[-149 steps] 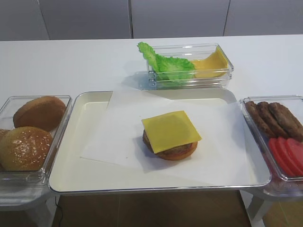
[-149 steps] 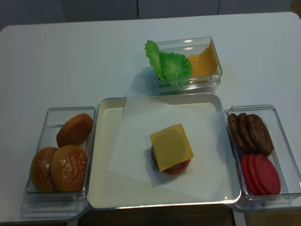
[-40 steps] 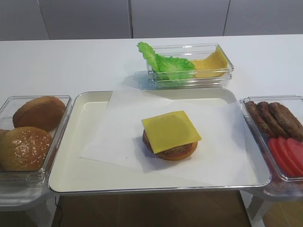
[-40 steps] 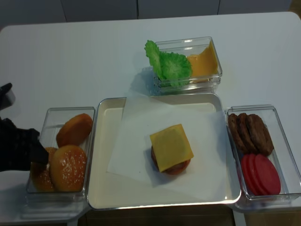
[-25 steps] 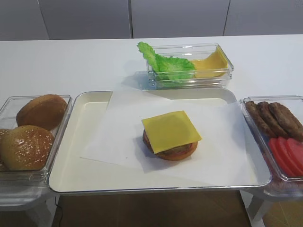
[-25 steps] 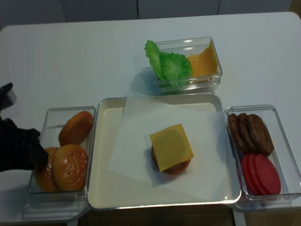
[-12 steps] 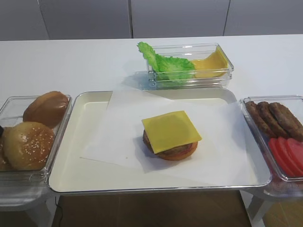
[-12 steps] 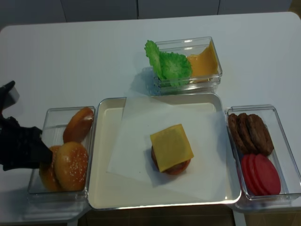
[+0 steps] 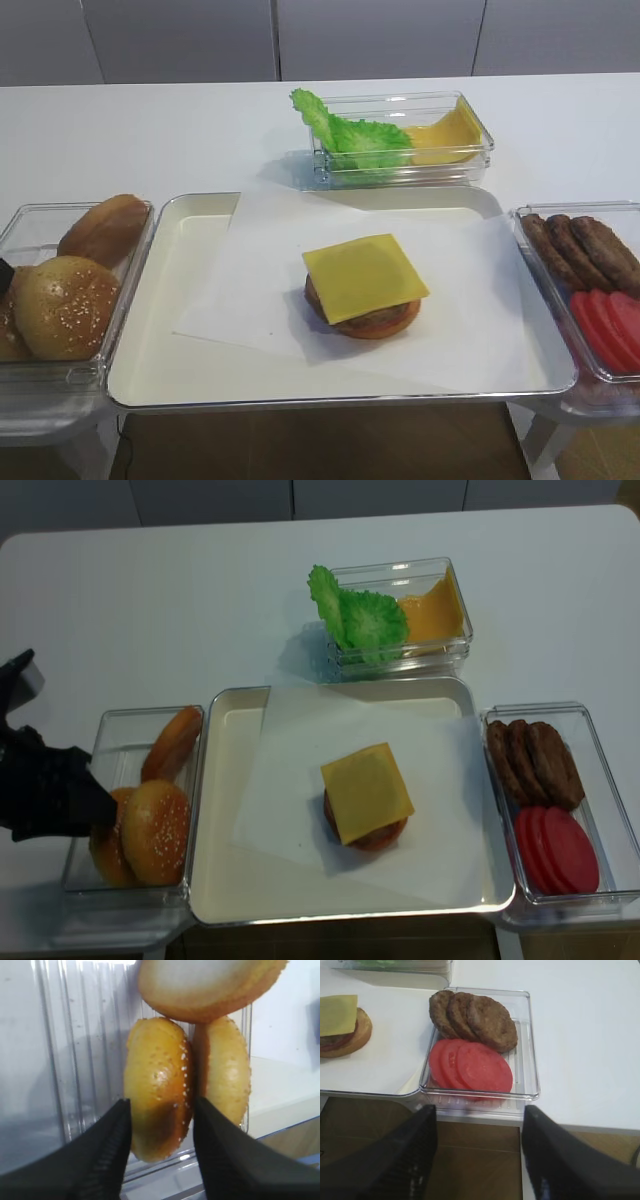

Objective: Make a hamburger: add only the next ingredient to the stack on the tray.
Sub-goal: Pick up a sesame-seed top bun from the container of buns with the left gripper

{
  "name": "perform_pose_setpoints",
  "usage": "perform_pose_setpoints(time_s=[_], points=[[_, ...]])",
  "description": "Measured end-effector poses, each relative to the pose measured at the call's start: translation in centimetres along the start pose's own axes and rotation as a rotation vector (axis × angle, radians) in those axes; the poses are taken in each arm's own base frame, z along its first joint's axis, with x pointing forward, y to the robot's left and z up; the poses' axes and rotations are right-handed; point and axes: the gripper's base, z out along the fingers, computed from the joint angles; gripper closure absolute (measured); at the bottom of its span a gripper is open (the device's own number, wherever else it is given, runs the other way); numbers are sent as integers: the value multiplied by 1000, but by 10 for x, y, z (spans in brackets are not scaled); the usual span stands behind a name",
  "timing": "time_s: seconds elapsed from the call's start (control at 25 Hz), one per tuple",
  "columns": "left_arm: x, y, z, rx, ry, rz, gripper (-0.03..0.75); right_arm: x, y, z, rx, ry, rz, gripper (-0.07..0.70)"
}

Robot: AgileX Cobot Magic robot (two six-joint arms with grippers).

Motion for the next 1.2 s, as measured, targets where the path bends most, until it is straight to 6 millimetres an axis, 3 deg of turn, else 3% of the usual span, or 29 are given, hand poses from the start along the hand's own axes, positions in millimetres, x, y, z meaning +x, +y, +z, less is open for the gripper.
perform_pose_setpoints(time_s=[0.6, 1.2], points=[[-1, -7, 0, 73, -15, 24, 432, 0, 0, 0, 0, 0, 0, 203], [-1, -6, 0, 64, -11, 47, 739, 0, 0, 0, 0, 0, 0, 203]])
